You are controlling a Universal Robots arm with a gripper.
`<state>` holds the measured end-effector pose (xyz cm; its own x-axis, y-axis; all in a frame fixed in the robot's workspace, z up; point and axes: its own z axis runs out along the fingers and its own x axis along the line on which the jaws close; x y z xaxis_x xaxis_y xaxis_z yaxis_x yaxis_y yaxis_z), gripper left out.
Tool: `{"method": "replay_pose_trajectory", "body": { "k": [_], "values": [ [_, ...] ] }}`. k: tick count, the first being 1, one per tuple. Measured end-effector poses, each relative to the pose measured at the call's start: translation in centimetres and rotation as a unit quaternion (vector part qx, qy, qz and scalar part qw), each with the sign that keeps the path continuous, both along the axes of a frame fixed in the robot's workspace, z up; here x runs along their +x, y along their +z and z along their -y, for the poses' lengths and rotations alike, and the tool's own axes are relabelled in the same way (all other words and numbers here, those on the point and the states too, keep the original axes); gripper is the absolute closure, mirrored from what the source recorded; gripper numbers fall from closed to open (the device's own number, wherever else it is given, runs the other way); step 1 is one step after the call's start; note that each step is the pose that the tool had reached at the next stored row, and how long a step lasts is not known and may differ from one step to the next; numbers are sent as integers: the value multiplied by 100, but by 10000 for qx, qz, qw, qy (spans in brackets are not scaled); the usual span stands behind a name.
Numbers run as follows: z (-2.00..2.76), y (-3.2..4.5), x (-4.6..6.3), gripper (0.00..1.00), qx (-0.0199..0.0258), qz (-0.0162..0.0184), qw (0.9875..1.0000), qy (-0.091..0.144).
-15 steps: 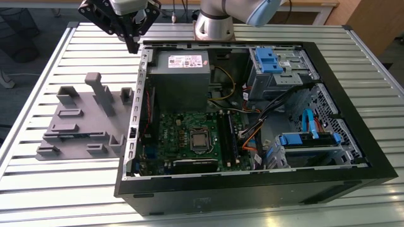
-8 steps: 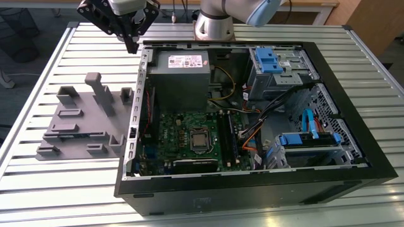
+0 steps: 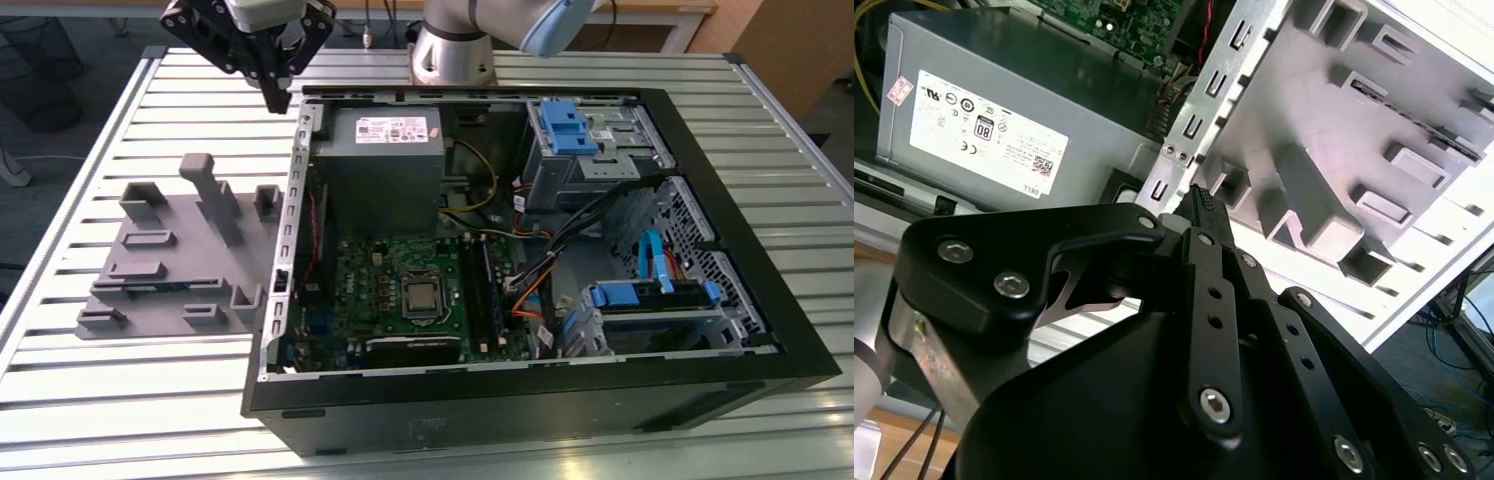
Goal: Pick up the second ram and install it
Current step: 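Reach for the second ram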
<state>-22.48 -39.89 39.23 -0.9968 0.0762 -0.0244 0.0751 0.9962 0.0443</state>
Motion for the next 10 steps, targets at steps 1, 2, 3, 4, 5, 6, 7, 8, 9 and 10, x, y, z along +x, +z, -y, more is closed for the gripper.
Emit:
{"method": "replay_pose_trajectory", "body": {
  "k": [1, 2, 3, 4, 5, 6, 7, 8, 9, 10],
  "values": [
    [0, 0, -2, 89, 0, 0, 10000, 0],
    [0, 0, -5, 89, 0, 0, 10000, 0],
    [0, 0, -7, 89, 0, 0, 10000, 0],
    [0, -1, -9, 89, 0, 0, 10000, 0],
    [0, 0, -12, 89, 0, 0, 10000, 0],
    [0, 0, -14, 89, 0, 0, 10000, 0],
    [0, 0, -16, 89, 0, 0, 10000, 0],
    [0, -1, -19, 89, 0, 0, 10000, 0],
    [0, 0, -21, 89, 0, 0, 10000, 0],
    [0, -1, -24, 89, 0, 0, 10000, 0]
  ]
}}
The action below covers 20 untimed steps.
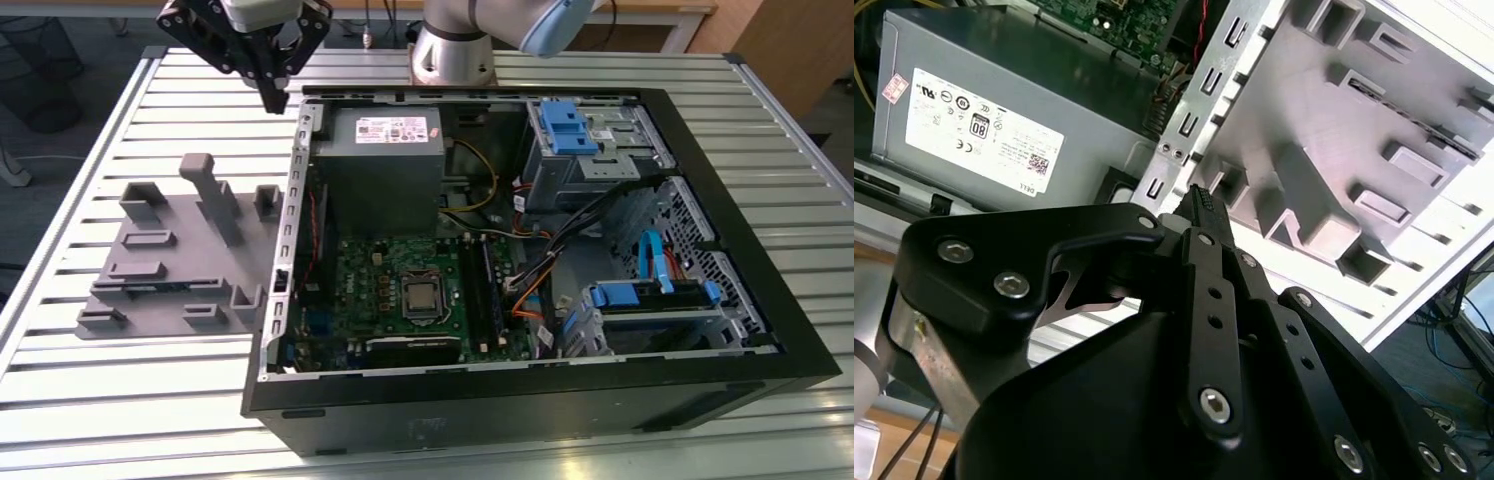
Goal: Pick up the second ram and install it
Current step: 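Reach for the second ram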
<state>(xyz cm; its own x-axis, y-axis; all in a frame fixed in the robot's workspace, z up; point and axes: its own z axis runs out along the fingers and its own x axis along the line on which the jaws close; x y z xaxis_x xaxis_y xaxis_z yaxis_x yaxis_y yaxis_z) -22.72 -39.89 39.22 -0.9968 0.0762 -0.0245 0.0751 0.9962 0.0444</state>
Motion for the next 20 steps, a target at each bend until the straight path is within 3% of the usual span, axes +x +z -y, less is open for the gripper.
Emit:
{"method": "replay_pose_trajectory", "body": {
  "k": [20],
  "values": [
    [0, -1, -47, 89, 0, 0, 10000, 0]
  ]
}}
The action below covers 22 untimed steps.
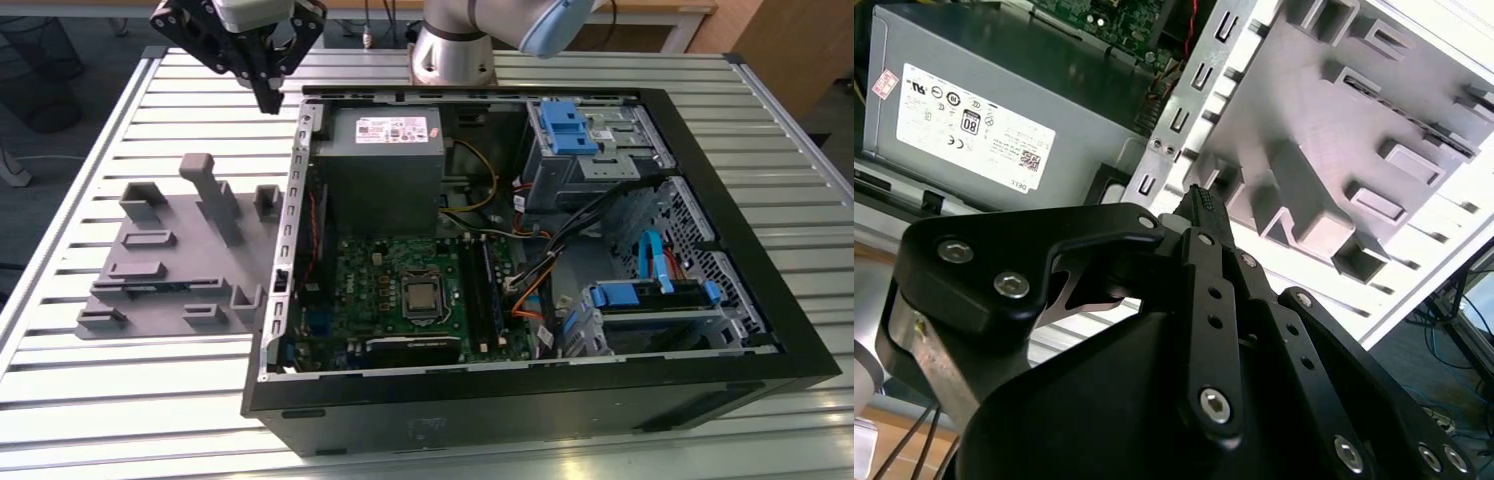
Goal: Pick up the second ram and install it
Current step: 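Reach for the second ram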
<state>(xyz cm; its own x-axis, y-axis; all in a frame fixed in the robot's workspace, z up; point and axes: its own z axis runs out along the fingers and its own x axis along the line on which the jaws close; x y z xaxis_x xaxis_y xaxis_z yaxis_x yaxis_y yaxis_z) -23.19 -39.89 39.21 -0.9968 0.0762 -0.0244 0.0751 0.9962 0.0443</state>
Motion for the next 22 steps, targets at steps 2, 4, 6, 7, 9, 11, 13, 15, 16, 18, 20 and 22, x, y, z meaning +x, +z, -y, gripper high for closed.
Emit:
{"method": "replay_pose_trajectory", "body": {
  "k": [2, 4, 6, 7, 9, 11, 13, 15, 16, 18, 20, 22],
  "values": [
    [0, 0, -5, 89, 0, 0, 10000, 0],
    [0, 0, -11, 89, 0, 0, 10000, 0],
    [0, 0, -18, 89, 0, 0, 10000, 0],
    [0, 0, -21, 89, 0, 0, 10000, 0],
    [0, -1, -30, 89, 0, 0, 10000, 0],
    [0, -1, -40, 89, 0, 0, 10000, 0],
    [0, -1, -52, 89, 0, 0, 10000, 0],
    [0, -1, -68, 89, 0, 0, 10000, 0],
    [0, -1, -77, 89, 0, 0, 10000, 0],
    [0, -2, -94, 89, 0, 0, 10000, 0],
    [0, -2, -109, 89, 0, 0, 10000, 0],
    [0, -2, -121, 89, 0, 0, 10000, 0]
  ]
}}
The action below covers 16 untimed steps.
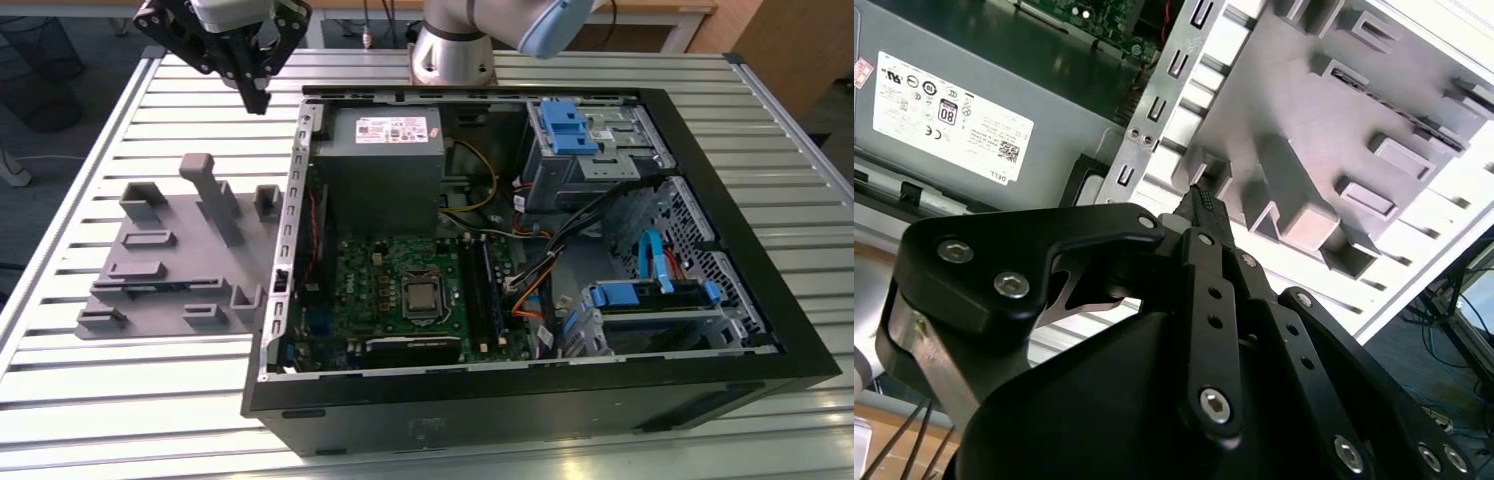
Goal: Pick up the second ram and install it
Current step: 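Reach for the second ram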
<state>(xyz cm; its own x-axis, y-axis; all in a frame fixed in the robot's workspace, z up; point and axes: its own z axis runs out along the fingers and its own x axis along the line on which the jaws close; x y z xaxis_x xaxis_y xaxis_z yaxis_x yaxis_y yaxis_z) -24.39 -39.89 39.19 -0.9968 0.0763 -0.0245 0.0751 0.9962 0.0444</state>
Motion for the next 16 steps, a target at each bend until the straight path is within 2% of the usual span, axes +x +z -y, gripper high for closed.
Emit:
{"method": "replay_pose_trajectory", "body": {
  "k": [16],
  "values": [
    [0, -1, -74, 89, 0, 0, 10000, 0]
  ]
}}
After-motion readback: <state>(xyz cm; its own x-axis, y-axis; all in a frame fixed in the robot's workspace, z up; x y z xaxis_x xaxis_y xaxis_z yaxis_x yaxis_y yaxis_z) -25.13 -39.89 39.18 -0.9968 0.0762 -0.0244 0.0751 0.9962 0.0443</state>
